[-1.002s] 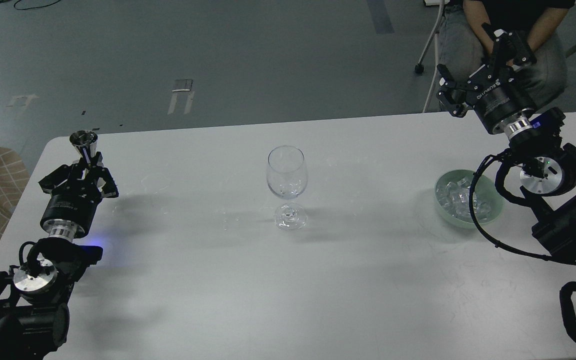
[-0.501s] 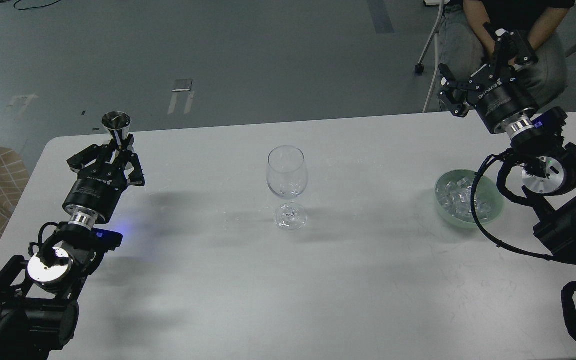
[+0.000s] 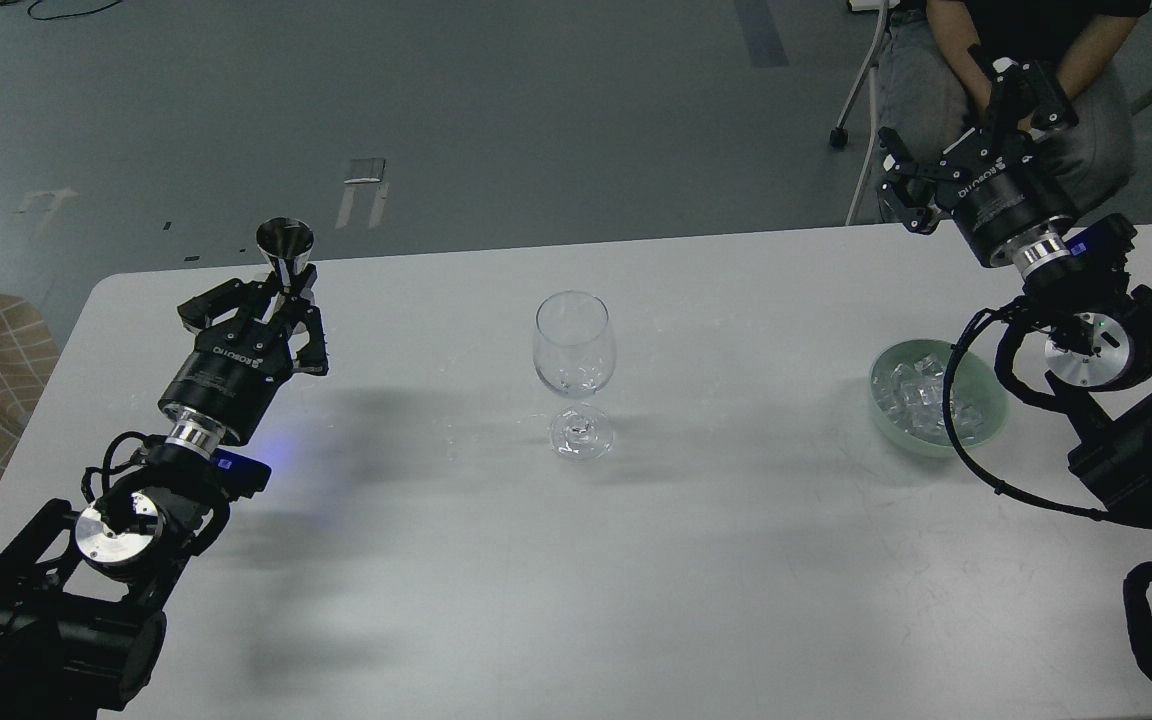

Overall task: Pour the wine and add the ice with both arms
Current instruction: 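Carry the jigger with the left gripper toward the wine glass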

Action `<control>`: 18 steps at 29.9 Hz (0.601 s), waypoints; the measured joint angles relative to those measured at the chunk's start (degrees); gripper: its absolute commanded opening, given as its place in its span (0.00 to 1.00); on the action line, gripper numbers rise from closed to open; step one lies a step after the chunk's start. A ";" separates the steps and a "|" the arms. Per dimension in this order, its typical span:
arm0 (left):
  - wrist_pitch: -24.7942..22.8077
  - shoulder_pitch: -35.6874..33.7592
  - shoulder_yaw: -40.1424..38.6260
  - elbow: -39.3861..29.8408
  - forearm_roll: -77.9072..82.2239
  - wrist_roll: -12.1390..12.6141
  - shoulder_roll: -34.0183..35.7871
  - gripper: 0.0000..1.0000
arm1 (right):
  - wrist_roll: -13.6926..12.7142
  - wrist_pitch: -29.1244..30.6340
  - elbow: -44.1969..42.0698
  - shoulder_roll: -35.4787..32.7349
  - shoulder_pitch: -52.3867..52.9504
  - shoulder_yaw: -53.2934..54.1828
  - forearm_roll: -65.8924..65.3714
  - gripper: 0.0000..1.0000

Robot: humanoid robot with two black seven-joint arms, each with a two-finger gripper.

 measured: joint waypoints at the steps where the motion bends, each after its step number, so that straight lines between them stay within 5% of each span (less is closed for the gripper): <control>1: 0.00 0.09 0.36 -0.28 0.14 -0.01 0.13 0.00 | 0.00 0.00 0.00 0.00 0.00 0.00 0.00 1.00; 18: 0.00 0.62 5.34 -5.03 2.08 0.03 0.46 0.00 | 0.00 0.00 0.00 0.00 0.08 -0.06 0.00 1.00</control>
